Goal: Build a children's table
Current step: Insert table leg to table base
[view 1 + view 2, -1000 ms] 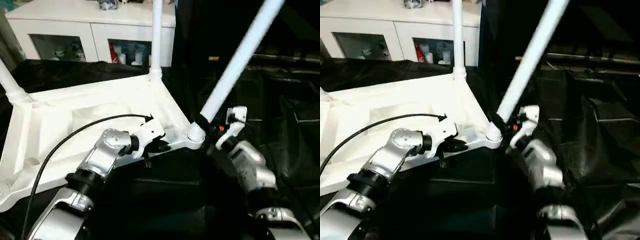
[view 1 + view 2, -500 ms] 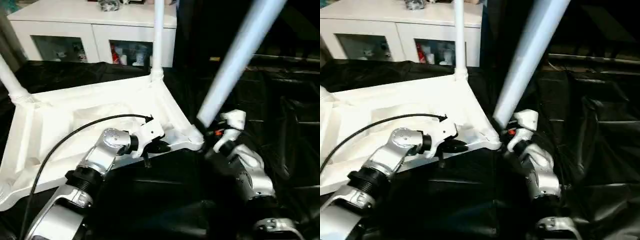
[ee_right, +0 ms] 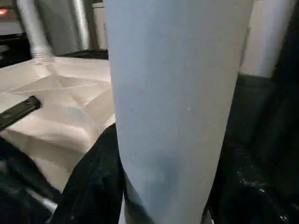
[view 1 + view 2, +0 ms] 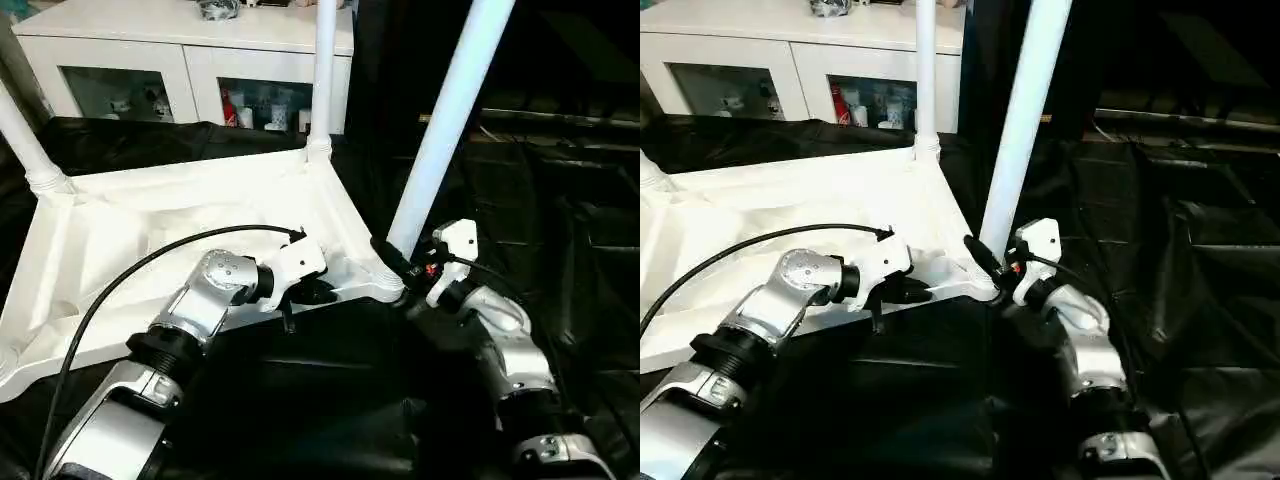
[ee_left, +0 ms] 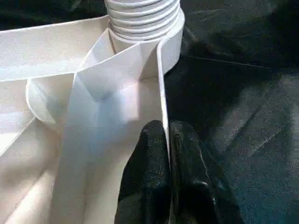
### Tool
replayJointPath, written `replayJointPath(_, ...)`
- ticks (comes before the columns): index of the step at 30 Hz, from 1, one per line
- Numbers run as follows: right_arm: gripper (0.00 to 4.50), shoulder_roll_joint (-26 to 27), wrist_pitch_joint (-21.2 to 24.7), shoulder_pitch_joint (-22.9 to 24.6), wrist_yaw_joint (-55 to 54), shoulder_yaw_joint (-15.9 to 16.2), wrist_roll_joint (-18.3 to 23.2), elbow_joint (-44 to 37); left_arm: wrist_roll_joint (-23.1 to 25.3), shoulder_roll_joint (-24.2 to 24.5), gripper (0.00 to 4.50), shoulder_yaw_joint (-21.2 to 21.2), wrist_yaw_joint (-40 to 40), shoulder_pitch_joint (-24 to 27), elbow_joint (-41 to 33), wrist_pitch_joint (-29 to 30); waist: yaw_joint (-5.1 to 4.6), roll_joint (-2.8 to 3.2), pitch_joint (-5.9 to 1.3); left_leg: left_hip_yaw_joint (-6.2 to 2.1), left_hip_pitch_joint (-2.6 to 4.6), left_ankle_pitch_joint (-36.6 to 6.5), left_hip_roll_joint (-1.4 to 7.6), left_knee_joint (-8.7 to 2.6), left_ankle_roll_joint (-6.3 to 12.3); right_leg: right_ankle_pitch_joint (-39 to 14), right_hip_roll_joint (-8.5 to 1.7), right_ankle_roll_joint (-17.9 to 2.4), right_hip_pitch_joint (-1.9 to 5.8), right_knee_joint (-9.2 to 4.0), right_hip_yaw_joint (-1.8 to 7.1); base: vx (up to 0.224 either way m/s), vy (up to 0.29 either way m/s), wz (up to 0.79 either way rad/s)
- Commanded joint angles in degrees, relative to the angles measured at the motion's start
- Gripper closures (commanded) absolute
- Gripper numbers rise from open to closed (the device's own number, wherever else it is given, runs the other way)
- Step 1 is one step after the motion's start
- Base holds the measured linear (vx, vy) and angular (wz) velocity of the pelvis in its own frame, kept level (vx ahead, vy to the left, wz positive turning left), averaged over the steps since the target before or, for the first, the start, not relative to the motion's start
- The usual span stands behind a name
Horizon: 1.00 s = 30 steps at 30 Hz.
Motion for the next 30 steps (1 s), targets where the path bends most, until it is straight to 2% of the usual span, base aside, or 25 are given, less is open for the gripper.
replayJointPath(1,2.61,0.04,5.94,2.04,5.68,4.04,0.13,3.24,1.99,1.43,4.5,-3.12,-3.34,-0.51,-0.05,0.61,-0.26,0.32,-2.56,-2.24,0.98,-14.95,4.38,-5.03,0.57,-15.2,-5.81,-11.58,1.44,-4.97,3.53,0.0,0.0,0.0)
replayJointPath(3,2.61,-1.04,6.03,1.75,8.96,4.74,0.25,3.7,2.47,2.33,4.5,-4.15,-5.26,-0.48,-0.3,-1.47,-0.26,0.14,-2.63,-2.25,1.05,-15.26,4.46,-5.09,0.17,-13.81,-5.86,-11.99,1.48,-4.86,3.49,0.0,0.0,0.0)
replayJointPath(7,2.61,-2.06,7.18,1.67,13.03,4.62,1.75,3.45,1.87,2.69,4.5,-4.01,-6.5,-0.83,0.01,-4.31,-0.09,0.18,-2.66,-2.2,1.3,-16.67,4.52,-5.09,-0.27,-13.76,-5.87,-12.46,1.45,-4.9,3.51,0.0,0.0,0.0)
replayJointPath(8,2.61,-2.54,7.1,1.83,14.13,4.89,1.74,3.26,1.3,2.76,4.5,-3.71,-7.21,-0.95,0.03,-5.08,0.0,0.43,-2.59,-2.26,1.31,-17.05,4.54,-5.19,-0.47,-13.87,-5.85,-12.53,1.43,-5.0,3.45,0.0,0.0,0.0)
replayJointPath(11,2.61,-3.83,7.12,2.61,16.76,5.85,1.46,2.15,-0.29,3.01,4.5,-2.95,-9.47,-1.22,-0.06,-7.0,0.06,0.31,-2.64,-2.25,1.34,-17.8,4.58,-5.25,-0.97,-14.26,-5.9,-12.62,1.47,-4.89,3.47,0.0,0.0,0.0)
replayJointPath(17,2.61,-5.36,6.98,4.44,19.79,7.16,0.68,0.43,-1.9,4.17,4.5,-2.68,-13.46,-1.6,0.41,-8.92,0.24,0.88,-2.61,-2.22,1.41,-18.38,4.69,-5.33,-1.36,-13.37,-5.86,-13.22,1.39,-4.79,3.44,0.0,0.0,0.0)
replayJointPath(18,2.61,-5.36,6.86,4.48,19.76,7.05,0.61,0.65,-1.76,4.44,4.5,-2.79,-13.73,-1.6,0.62,-9.14,0.2,0.79,-2.6,-2.2,1.4,-18.64,4.66,-5.31,-1.45,-13.67,-5.88,-13.24,1.4,-4.9,3.45,0.0,0.0,0.0)
replayJointPath(19,2.61,-4.7,5.96,3.84,17.57,5.75,0.38,2.77,-1.77,4.54,4.5,-2.5,-13.79,-1.36,1.16,-9.08,0.11,0.76,-2.54,-2.26,1.43,-19.43,4.64,-5.38,-1.79,-14.93,-5.91,-13.11,1.31,-4.96,3.45,0.0,0.0,0.0)
replayJointPath(22,2.61,-4.22,5.66,3.41,16.15,4.91,0.35,3.79,-1.82,4.42,4.5,-2.26,-13.3,-1.28,1.31,-8.85,-0.08,0.67,-2.44,-2.36,1.51,-20.6,4.62,-5.4,-2.26,-17.25,-6.05,-12.79,1.2,-5.22,3.53,0.0,0.0,0.0)
replayJointPath(23,2.61,-3.69,4.89,2.31,12.42,3.94,-0.58,6.04,-1.58,4.13,4.5,-2.08,-12.2,-1.3,1.68,-8.35,-0.09,0.69,-2.37,-2.44,1.5,-20.78,4.62,-5.46,-2.26,-18.33,-6.06,-12.44,1.19,-5.34,3.54,0.0,0.0,0.0)
replayJointPath(25,2.61,-1.52,5.5,-0.92,1.49,-0.08,-0.58,11.85,-1.07,3.05,4.5,-1.05,-8.33,-1.32,3.44,-7.04,-0.67,0.64,-2.04,-2.77,1.67,-23.15,4.5,-5.53,-3.41,-24.29,-6.35,-11.81,0.64,-5.65,3.55,0.0,0.0,0.0)
replayJointPath(26,2.61,-1.52,5.5,-0.92,1.49,-0.08,-0.58,11.85,-1.07,3.05,4.5,-1.05,-8.33,-1.32,3.44,-7.04,-0.76,0.68,-1.9,-3.02,1.61,-24.12,4.52,-5.59,-3.81,-26.54,-6.47,-11.31,0.69,-5.84,3.42,0.0,0.0,0.0)
replayJointPath(27,2.62,-1.05,4.61,-1.93,-2.57,-0.78,-1.28,13.66,-0.8,2.52,4.5,-0.68,-6.52,-1.36,4.07,-5.58,-0.9,0.73,-1.91,-3.2,1.79,-25.69,4.59,-5.68,-4.32,-29.54,-6.53,-9.9,0.54,-6.17,3.37,0.0,0.0,0.0)
replayJointPath(28,2.62,-0.37,3.59,-3.33,-7.5,-1.48,-2.18,16.02,-0.66,1.47,4.5,-0.02,-3.68,-1.4,5.05,-3.67,-0.97,0.76,-1.86,-3.28,1.93,-26.41,4.53,-5.69,-4.51,-30.41,-6.44,-9.4,0.38,-6.3,3.3,0.0,0.0,0.0)
replayJointPath(30,2.62,0.6,2.99,-5.26,-13.88,-1.86,-3.46,19.01,-0.42,-0.5,4.5,1.12,1.36,-1.45,6.32,-0.5,-1.08,1.3,-1.57,-3.25,2.86,-29.67,4.41,-5.44,-5.32,-32.75,-6.31,-8.83,-0.51,-6.94,3.25,-0.026,0.011,0.0)
